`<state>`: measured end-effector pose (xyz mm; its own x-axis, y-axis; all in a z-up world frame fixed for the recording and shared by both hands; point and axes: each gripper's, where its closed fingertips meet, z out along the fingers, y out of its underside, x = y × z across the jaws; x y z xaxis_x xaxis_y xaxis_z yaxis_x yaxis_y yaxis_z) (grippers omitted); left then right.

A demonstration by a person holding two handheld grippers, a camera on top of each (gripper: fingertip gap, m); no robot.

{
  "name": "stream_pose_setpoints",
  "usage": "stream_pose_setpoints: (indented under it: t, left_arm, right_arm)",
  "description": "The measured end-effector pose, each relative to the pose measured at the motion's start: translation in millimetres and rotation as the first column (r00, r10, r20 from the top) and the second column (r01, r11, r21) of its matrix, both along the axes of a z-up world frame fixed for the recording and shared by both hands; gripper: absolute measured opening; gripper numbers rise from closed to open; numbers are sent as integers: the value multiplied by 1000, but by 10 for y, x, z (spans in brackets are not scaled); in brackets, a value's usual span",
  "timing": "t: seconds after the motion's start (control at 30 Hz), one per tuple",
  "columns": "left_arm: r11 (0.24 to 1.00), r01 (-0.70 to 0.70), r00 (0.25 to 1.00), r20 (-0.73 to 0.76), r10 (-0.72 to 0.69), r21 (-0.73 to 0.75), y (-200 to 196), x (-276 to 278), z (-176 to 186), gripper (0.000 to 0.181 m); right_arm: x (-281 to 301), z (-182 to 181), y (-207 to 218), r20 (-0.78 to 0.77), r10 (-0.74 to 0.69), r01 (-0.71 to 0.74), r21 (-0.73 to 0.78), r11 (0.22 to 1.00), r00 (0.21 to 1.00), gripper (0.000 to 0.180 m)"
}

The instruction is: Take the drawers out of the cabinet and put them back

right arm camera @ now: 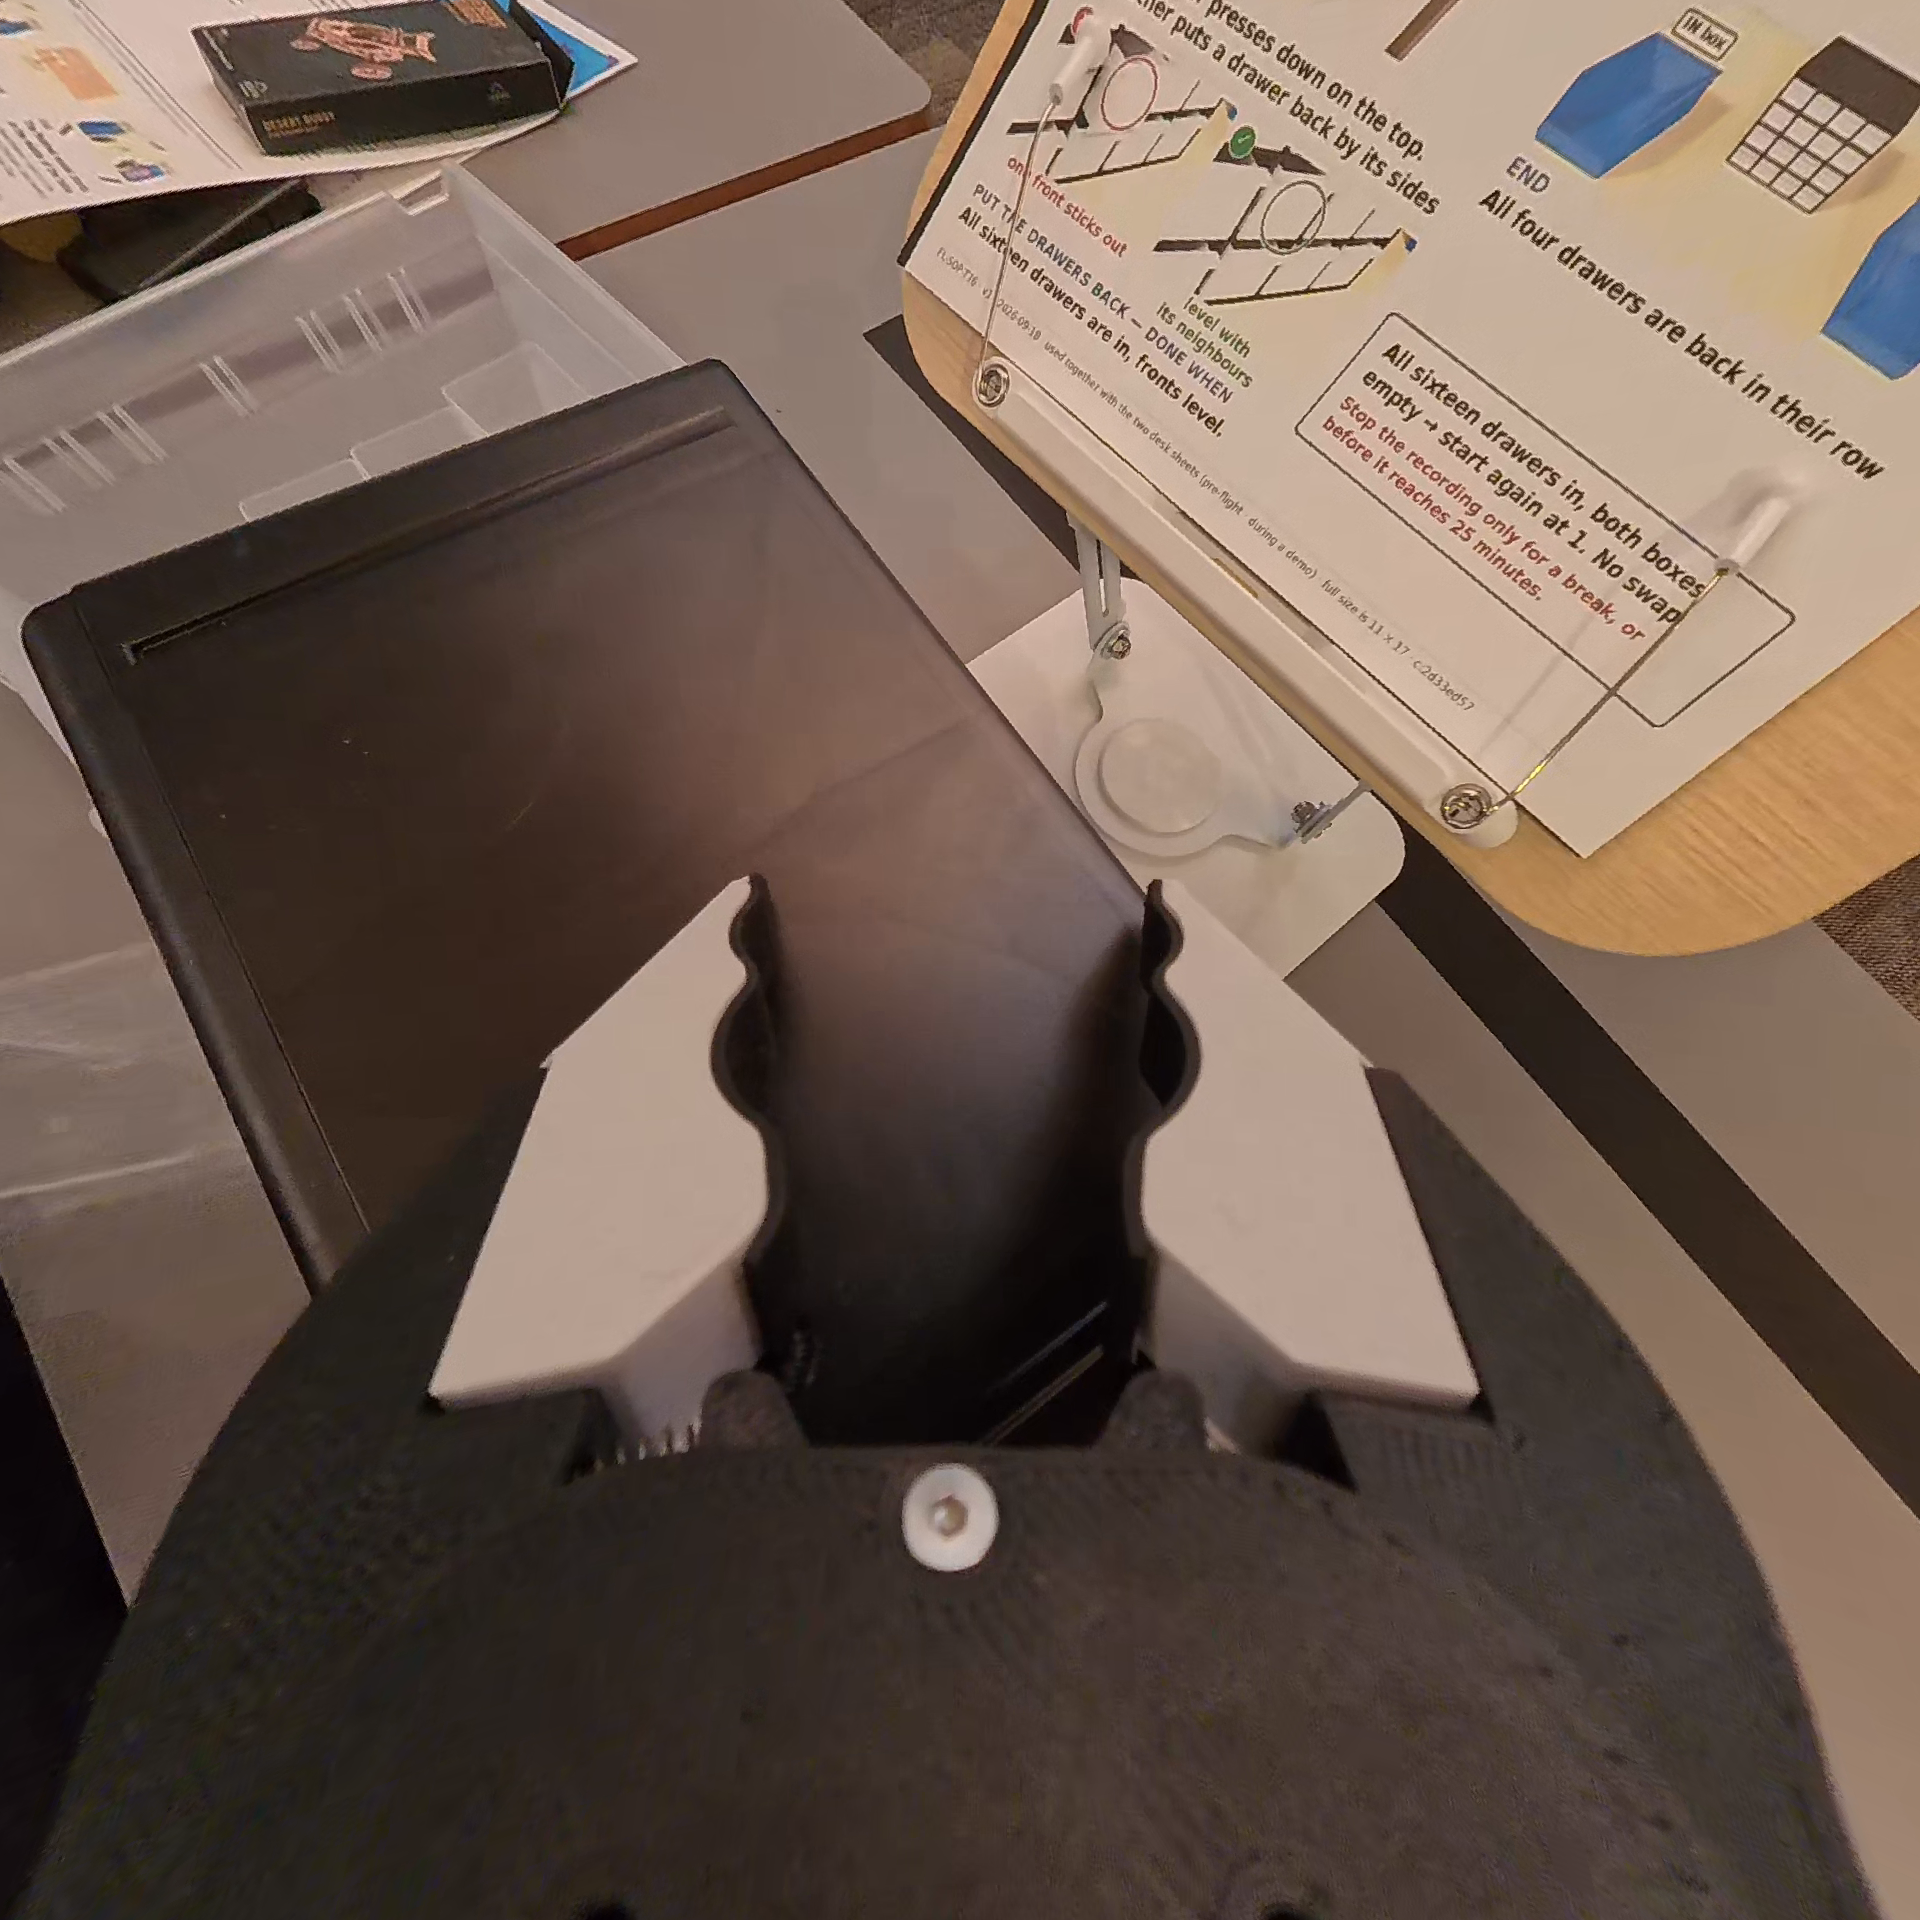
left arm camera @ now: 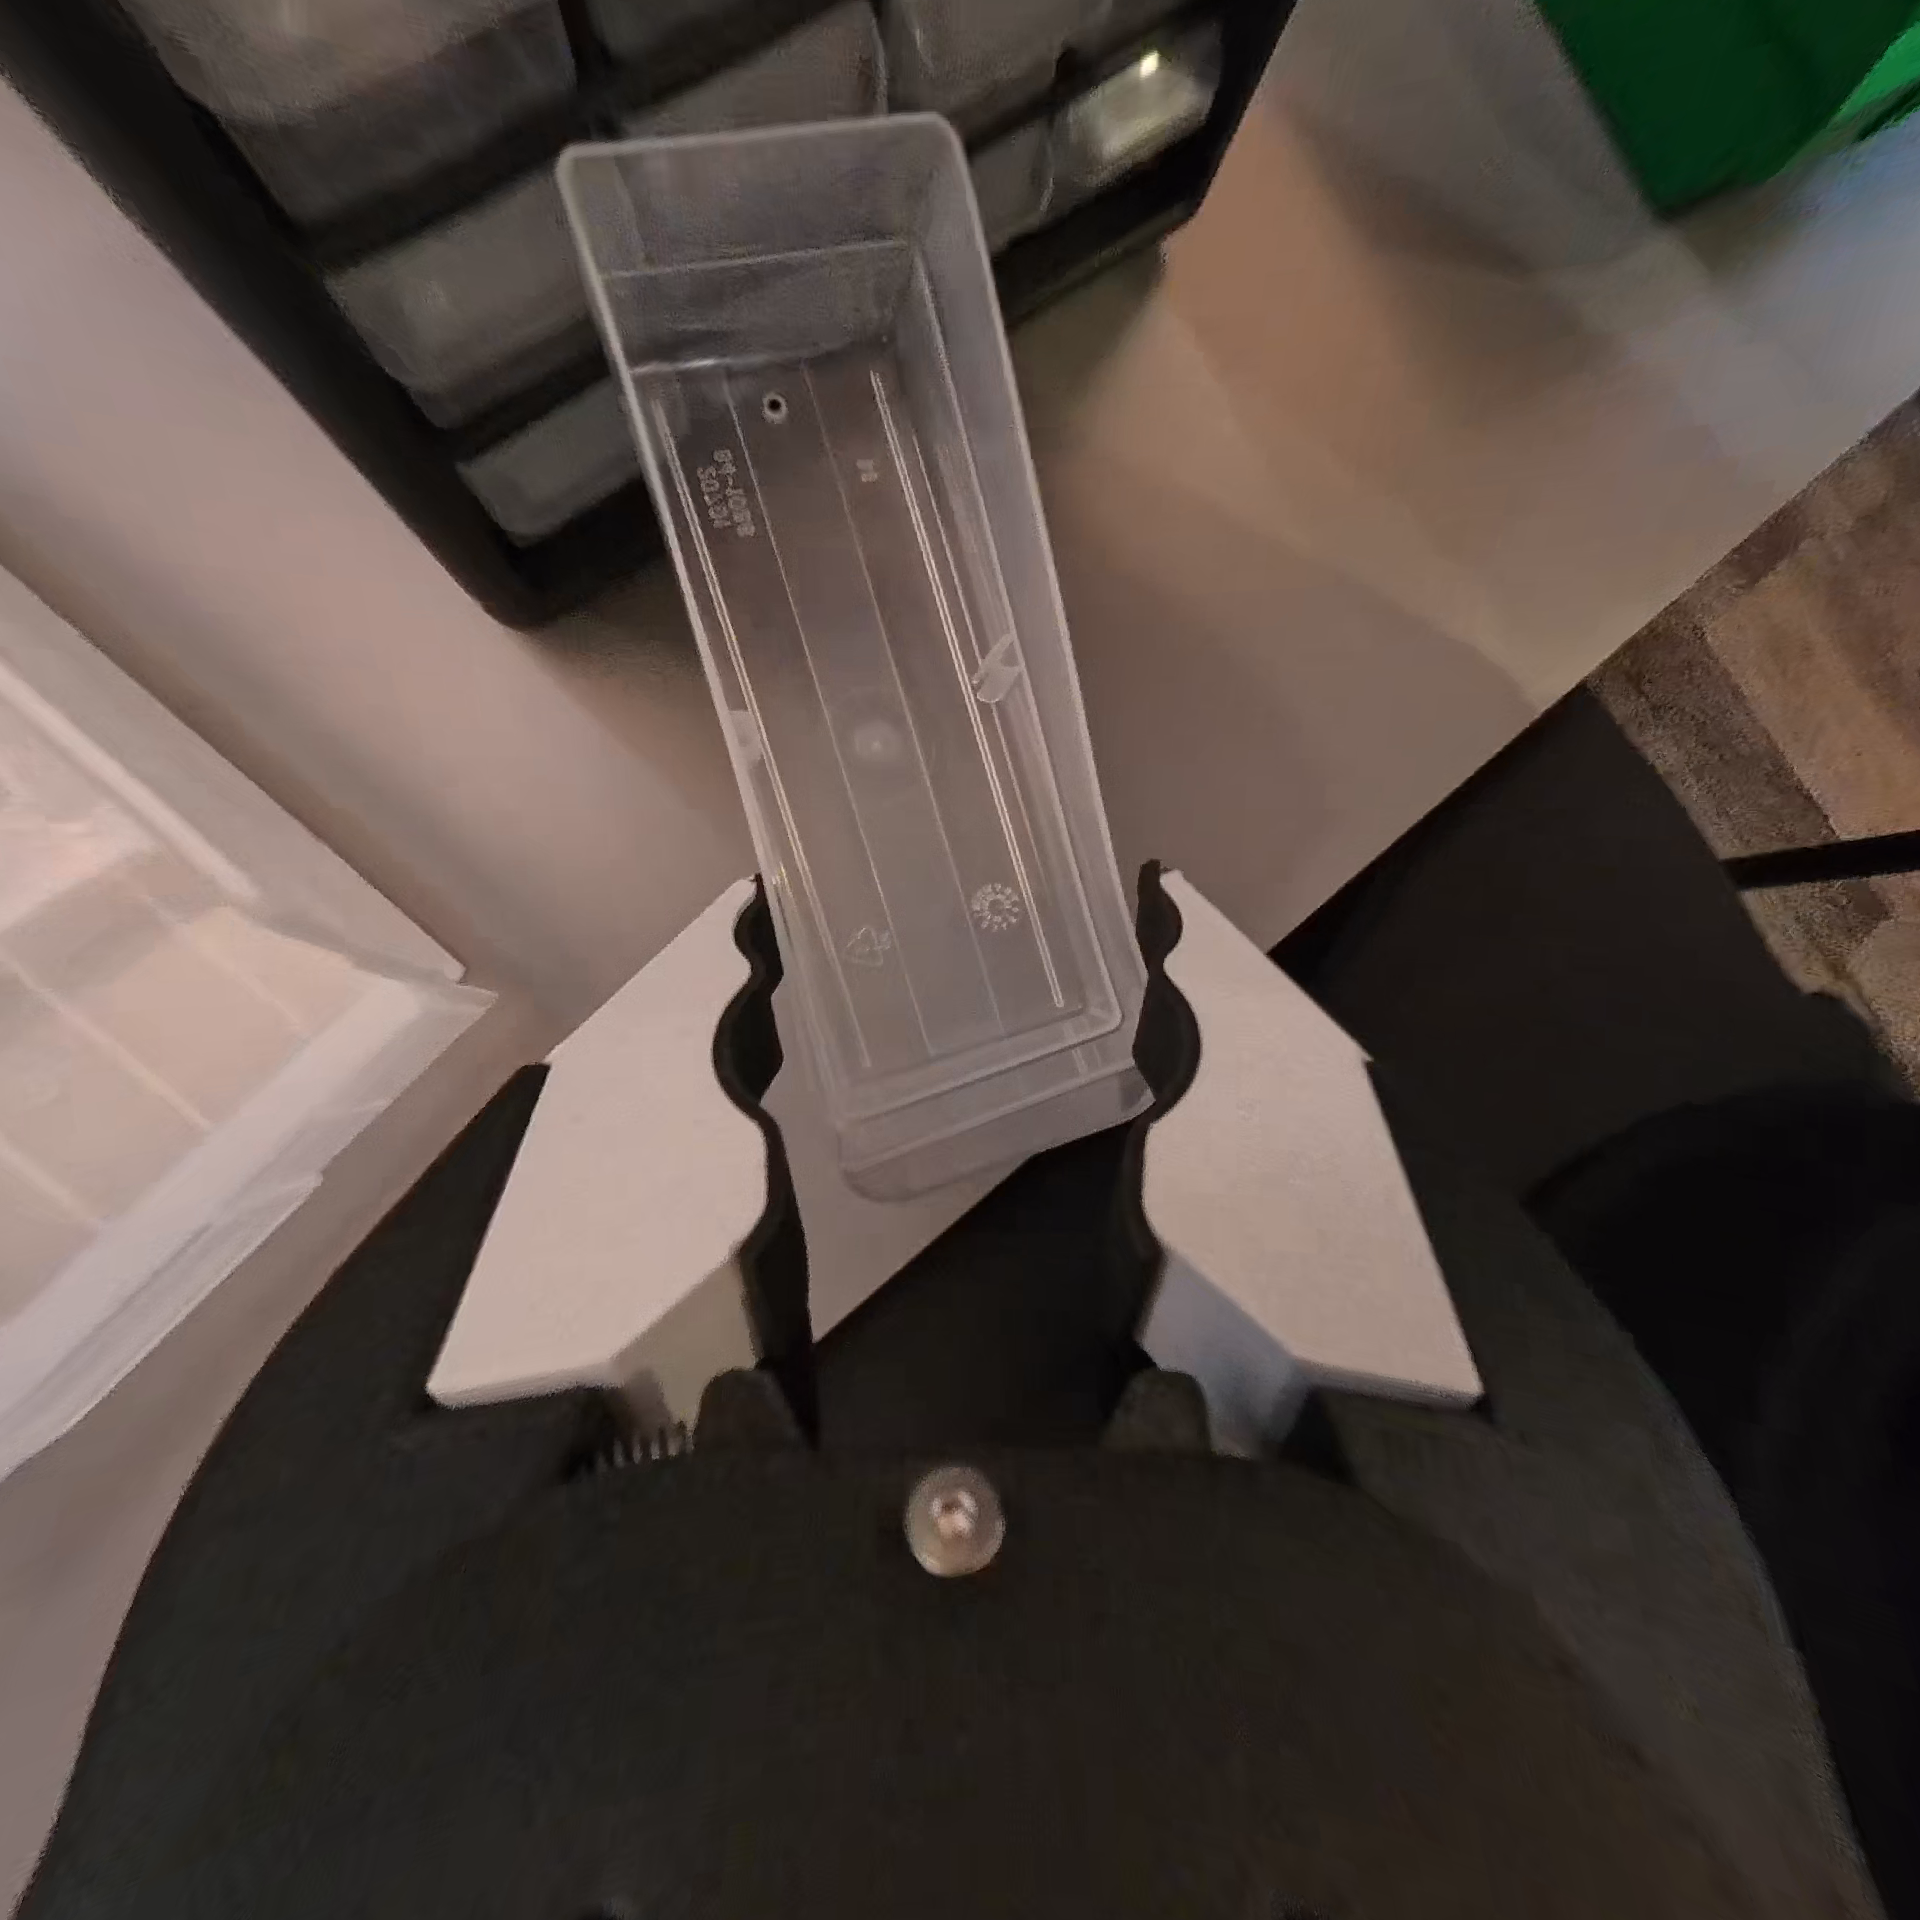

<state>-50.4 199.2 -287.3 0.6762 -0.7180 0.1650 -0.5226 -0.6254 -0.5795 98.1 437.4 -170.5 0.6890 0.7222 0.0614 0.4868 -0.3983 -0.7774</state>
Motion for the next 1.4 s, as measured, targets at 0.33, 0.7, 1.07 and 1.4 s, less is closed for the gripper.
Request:
stream_pose_setpoints:
  t: [0.33,0.7,1.07,1.4]
  left_arm:
    - [996,-84,994,62,85,-11,402,-139,501,67]
    - [985,-173,981,82,174,-19,631,-263,574,64]
    - [974,-228,967,123,224,15,761,-285,713,64]
    - [982,-177,983,30,179,-63,777,-338,786,63]
  right_arm:
    - [-10,-10,-13,-7,9,-9,-19,1000,1000,67]
    - [-107,-28,-59,-41,-27,24,-58,998,999,61]
    - [-100,-23,-47,-53,-56,53,-55,997,997,59]
    - [-98,-21,-43,-54,-65,62,-53,997,996,57]
